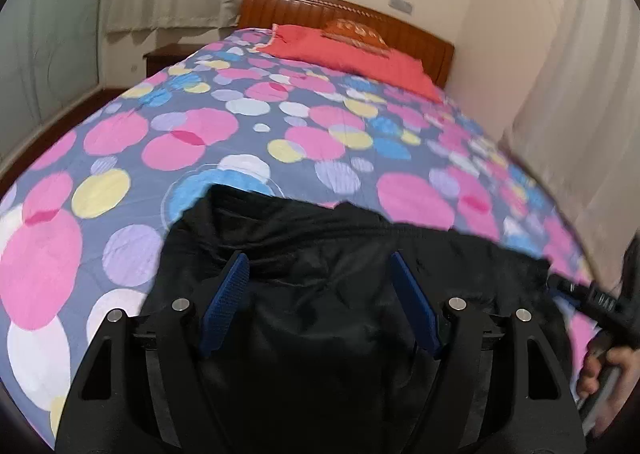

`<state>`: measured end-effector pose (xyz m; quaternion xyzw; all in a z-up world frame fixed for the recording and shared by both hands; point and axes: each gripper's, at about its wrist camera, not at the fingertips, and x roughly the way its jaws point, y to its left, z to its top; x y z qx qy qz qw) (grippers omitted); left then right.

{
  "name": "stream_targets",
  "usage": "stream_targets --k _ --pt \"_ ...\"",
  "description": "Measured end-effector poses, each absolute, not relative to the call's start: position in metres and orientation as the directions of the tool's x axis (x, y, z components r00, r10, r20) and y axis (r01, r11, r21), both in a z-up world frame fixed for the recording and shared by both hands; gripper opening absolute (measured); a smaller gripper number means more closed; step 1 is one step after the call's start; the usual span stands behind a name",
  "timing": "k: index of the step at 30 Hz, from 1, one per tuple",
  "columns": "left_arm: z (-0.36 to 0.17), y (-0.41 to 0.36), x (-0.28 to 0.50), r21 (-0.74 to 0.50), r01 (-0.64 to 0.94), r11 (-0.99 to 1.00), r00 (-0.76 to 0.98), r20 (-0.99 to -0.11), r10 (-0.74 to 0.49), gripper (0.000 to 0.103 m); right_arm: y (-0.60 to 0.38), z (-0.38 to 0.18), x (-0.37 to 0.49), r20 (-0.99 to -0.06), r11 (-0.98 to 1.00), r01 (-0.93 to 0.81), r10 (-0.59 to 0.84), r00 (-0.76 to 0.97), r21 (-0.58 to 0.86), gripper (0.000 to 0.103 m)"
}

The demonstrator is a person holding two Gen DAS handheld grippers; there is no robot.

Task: Fold large clothes
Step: 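Lift the hem with both tools and fold it toward the collar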

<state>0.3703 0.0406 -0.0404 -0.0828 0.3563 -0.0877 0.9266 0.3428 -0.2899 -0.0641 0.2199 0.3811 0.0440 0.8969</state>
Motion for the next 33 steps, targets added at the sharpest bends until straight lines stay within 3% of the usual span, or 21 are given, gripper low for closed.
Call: stream_targets --k 10,13,21,25,29,33 --pt "-0.099 -0.009 0.416 -0.105 0.077 0.991 0.688 -0.714 -0.129 0.073 -0.226 -0.101 0.400 -0.738 0.988 0.036 0.088 0.669 0.150 0.053" --pt "-0.120 -0.013 0.429 -0.085 0.065 0.994 0.654 -0.749 -0.107 0.077 -0.230 -0.126 0.408 -0.768 0.987 0.046 0.090 0.634 0.154 0.054" --pt "-0.141 -0.032 0.435 0.024 0.046 0.999 0.685 -0.729 -0.014 0.077 -0.220 -0.148 0.413 -0.755 0.994 0.062 0.023 0.655 0.085 0.054" --pt "-0.142 -0.036 0.438 0.059 0.045 0.997 0.667 -0.745 0.014 0.077 -0.218 -0.146 0.413 -0.755 0.996 0.065 0.010 0.655 0.069 0.054" --pt "-0.124 -0.024 0.435 -0.003 0.075 0.997 0.613 -0.789 -0.048 0.077 -0.225 -0.126 0.404 -0.758 0.993 0.059 0.040 0.651 0.103 0.054" --pt "-0.087 0.012 0.422 -0.045 0.027 0.999 0.685 -0.726 -0.051 0.077 -0.256 -0.089 0.388 -0.702 0.991 0.113 -0.032 0.712 0.070 0.055"
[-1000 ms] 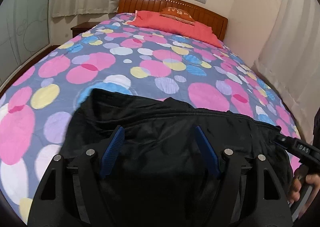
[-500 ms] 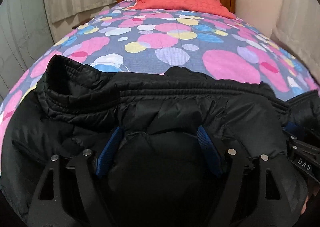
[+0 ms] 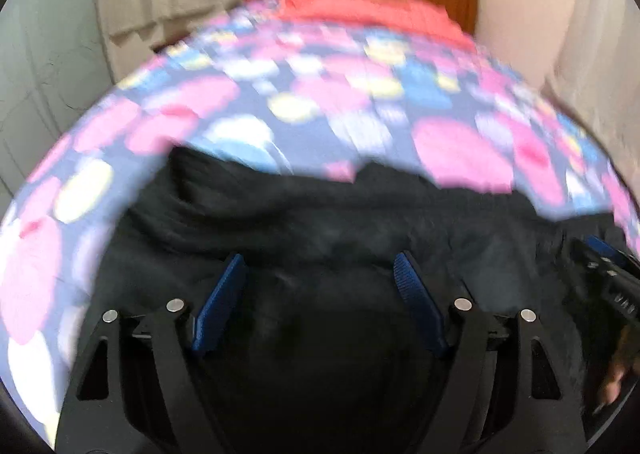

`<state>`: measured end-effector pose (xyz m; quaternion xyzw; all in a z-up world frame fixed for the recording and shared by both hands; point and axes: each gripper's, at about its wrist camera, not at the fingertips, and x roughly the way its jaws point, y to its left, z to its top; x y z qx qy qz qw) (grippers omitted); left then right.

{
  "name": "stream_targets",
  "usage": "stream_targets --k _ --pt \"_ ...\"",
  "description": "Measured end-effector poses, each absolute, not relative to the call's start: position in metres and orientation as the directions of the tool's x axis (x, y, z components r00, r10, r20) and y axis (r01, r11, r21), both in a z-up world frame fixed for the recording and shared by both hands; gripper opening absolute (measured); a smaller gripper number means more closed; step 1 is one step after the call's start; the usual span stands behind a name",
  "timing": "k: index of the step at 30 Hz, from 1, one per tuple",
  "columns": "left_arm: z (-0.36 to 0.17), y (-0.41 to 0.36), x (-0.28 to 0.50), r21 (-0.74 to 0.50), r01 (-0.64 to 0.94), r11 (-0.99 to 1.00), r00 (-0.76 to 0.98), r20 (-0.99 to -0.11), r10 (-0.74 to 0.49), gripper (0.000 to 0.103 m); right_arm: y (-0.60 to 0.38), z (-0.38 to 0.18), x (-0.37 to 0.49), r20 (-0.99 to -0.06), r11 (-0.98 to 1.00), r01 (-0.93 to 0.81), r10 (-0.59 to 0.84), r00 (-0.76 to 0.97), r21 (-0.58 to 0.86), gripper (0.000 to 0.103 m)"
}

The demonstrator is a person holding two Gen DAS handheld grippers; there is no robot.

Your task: Fold large clothes

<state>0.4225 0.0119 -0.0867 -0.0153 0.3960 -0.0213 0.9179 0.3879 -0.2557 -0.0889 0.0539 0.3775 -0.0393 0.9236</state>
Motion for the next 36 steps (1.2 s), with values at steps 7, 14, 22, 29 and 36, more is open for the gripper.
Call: stream_targets --k 7,14,22,29,36 --pt "-0.103 0.052 0.443 0.026 -0.088 0.996 0.665 -0.743 0.078 0.077 -0.317 -0.115 0.395 -0.753 0.971 0.233 -0.191 0.630 -0.051 0.056" --pt "-0.142 0.052 0.452 0.052 -0.095 0.994 0.638 -0.763 0.101 0.084 -0.327 -0.149 0.397 -0.766 0.970 0.244 -0.143 0.627 0.018 0.065" --pt "-0.148 0.047 0.458 0.068 -0.105 0.992 0.631 -0.767 0.120 0.086 -0.329 -0.152 0.399 -0.758 0.968 0.250 -0.140 0.637 0.032 0.065" --pt "-0.116 0.067 0.435 -0.013 -0.099 0.995 0.602 -0.797 0.050 0.085 -0.343 -0.120 0.373 -0.763 0.957 0.275 -0.113 0.636 0.087 0.067" --pt "-0.093 0.120 0.349 -0.122 -0.232 0.965 0.647 -0.760 0.060 0.089 -0.370 -0.101 0.280 -0.748 0.927 0.338 -0.107 0.655 0.163 0.067"
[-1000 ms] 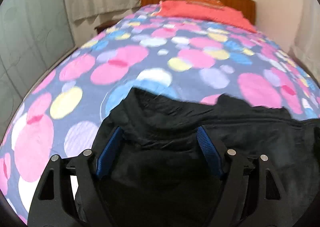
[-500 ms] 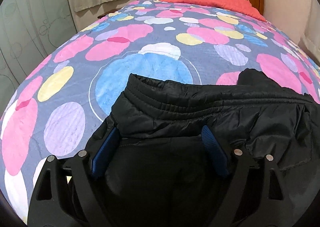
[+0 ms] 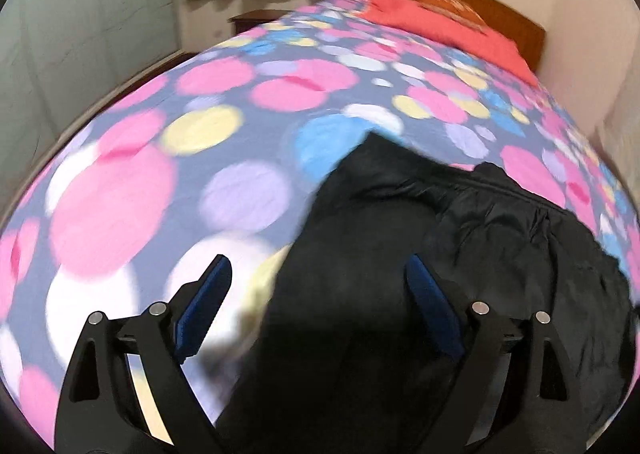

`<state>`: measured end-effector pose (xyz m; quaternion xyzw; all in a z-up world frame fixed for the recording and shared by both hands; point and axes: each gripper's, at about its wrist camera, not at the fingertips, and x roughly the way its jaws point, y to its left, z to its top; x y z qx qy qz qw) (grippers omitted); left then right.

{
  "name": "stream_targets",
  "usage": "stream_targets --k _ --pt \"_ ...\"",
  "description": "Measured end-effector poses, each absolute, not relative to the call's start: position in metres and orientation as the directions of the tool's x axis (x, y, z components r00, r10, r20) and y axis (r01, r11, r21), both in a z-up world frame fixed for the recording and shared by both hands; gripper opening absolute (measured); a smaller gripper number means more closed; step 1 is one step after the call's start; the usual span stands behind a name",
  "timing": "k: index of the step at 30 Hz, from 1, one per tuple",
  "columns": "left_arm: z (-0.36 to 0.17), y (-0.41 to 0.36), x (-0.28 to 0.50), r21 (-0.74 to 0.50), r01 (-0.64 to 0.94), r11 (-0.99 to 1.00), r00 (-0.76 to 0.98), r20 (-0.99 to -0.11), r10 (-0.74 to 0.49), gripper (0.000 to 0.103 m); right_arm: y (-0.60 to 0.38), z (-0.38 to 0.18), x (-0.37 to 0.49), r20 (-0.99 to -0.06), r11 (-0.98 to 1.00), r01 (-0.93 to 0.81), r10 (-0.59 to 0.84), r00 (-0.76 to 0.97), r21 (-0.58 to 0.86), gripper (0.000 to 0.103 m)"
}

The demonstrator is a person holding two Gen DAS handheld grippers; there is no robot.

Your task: Fold large clothes

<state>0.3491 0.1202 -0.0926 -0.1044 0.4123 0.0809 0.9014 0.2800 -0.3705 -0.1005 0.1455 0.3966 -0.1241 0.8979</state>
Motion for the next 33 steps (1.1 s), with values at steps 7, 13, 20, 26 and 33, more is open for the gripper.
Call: stream_targets --k 7,13,20,26,33 --pt "-0.113 0.150 0.250 -0.362 -0.296 0.884 0.665 -0.742 -0.081 0.092 -0.390 -0.118 0.177 -0.746 0.849 0.418 -0.043 0.665 0.324 0.068" --pt "-0.143 0.145 0.233 -0.552 -0.265 0.791 0.663 -0.700 -0.266 0.095 -0.374 -0.150 0.149 -0.742 0.769 0.416 0.112 0.661 0.486 0.068" --pt "-0.151 0.142 0.253 -0.522 -0.308 0.795 0.697 -0.693 -0.185 0.095 -0.372 -0.169 0.172 -0.689 0.657 0.459 0.128 0.714 0.598 0.069" --pt "-0.151 0.134 0.258 -0.494 -0.260 0.830 0.710 -0.680 -0.182 0.034 -0.363 -0.169 0.180 -0.694 0.682 0.462 0.094 0.714 0.567 0.038" --pt "-0.142 0.131 0.243 -0.466 -0.236 0.853 0.710 -0.682 -0.176 0.025 -0.367 -0.167 0.167 -0.665 0.672 0.437 0.111 0.739 0.598 0.026"
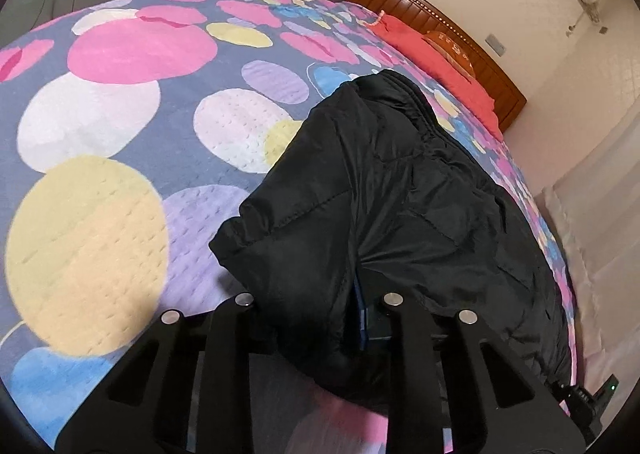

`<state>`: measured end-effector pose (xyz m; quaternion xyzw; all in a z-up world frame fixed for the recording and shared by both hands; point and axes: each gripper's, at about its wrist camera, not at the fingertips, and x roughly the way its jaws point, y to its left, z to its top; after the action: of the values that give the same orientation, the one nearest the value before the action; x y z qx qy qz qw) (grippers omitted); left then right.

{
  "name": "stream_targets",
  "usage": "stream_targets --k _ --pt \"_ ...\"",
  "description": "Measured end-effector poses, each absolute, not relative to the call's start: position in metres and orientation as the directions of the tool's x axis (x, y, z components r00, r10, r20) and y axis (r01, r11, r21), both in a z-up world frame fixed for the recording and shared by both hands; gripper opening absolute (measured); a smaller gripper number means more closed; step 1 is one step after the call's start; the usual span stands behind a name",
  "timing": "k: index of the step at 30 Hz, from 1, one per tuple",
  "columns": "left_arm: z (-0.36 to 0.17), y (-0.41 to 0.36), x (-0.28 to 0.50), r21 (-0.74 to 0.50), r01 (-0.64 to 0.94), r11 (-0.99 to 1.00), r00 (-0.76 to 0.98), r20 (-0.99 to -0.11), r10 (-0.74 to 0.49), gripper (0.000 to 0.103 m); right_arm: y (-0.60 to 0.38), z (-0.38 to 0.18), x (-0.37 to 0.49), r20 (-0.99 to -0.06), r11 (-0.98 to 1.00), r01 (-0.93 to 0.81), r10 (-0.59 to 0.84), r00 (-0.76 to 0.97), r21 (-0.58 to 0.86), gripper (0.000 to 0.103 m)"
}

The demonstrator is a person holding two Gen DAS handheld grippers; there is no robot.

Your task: Fold large clothes

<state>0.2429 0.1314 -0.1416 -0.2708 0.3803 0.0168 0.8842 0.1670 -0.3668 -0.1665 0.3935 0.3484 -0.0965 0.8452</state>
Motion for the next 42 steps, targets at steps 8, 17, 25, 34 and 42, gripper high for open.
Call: stream_targets --k 8,17,25,34,42 --pt "-0.139 0.141 0.204 -0.476 -0.245 0.844 0.698 -0.691 -0.187 0.025 -0.365 -0.164 0.139 -0.671 0.688 0.422 0.128 0.730 0.590 0.025" --pt "-0.139 0.149 0.146 -0.470 -0.250 0.847 0.688 -0.701 -0.186 0.025 -0.357 -0.164 0.097 -0.681 0.712 0.404 0.142 0.718 0.574 0.025" --pt "-0.141 0.152 0.115 -0.462 -0.258 0.849 0.683 -0.708 -0.177 0.025 -0.354 -0.167 0.070 -0.683 0.716 0.395 0.156 0.713 0.576 0.025" --pt "-0.139 0.155 0.101 -0.460 -0.259 0.849 0.681 -0.710 -0.177 0.025 -0.352 -0.167 0.056 -0.684 0.713 0.394 0.162 0.712 0.579 0.025" --pt "-0.140 0.158 0.091 -0.461 -0.257 0.849 0.681 -0.710 -0.179 0.025 -0.353 -0.167 0.051 -0.687 0.714 0.394 0.166 0.707 0.578 0.025"
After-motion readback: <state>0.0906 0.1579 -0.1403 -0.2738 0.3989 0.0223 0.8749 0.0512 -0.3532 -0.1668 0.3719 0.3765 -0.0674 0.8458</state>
